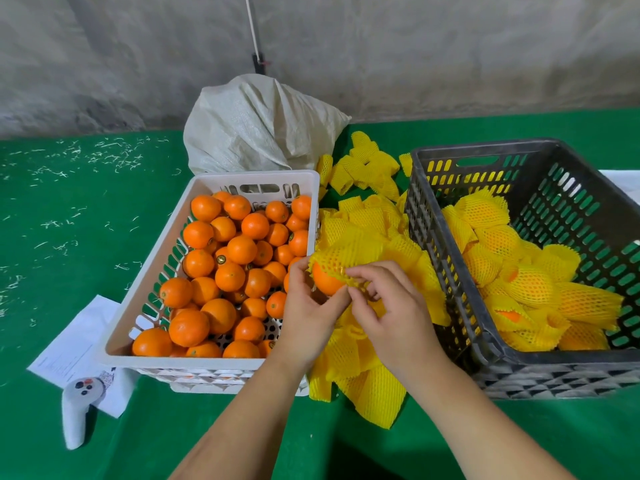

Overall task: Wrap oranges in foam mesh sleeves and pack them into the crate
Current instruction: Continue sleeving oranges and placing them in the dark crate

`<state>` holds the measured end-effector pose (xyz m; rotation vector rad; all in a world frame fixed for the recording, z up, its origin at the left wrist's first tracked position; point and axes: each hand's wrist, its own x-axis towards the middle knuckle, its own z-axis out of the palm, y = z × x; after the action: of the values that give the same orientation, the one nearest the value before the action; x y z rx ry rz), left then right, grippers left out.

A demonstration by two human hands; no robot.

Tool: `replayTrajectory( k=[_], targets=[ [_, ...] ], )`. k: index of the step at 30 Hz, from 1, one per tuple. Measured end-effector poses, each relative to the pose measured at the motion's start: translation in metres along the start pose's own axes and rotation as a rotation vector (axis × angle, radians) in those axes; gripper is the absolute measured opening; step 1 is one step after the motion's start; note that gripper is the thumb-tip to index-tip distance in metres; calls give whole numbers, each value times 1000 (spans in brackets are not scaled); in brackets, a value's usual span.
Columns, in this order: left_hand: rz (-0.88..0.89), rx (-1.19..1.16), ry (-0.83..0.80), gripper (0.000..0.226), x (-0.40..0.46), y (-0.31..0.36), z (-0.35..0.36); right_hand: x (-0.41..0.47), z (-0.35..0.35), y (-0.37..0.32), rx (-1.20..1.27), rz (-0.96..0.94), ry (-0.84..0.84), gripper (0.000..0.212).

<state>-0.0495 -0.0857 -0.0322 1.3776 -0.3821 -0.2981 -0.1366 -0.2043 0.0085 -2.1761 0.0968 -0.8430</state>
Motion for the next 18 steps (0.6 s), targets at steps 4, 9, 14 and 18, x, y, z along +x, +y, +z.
replayTrajectory(
  k=[4,9,14,18],
  targets=[
    [-28,9,-45,59,0,1,3,0,3,6,6,81,19,37],
    [-76,-46,-238,62,-2,0,-3,11,-5,11,-70,-10,24,43],
    [-78,-11,-177,61,-4,2,-1,15,-12,16,-132,-37,3,42],
    [-20,27,-139,62,-5,5,-4,8,-8,4,-145,-168,4,31]
  ],
)
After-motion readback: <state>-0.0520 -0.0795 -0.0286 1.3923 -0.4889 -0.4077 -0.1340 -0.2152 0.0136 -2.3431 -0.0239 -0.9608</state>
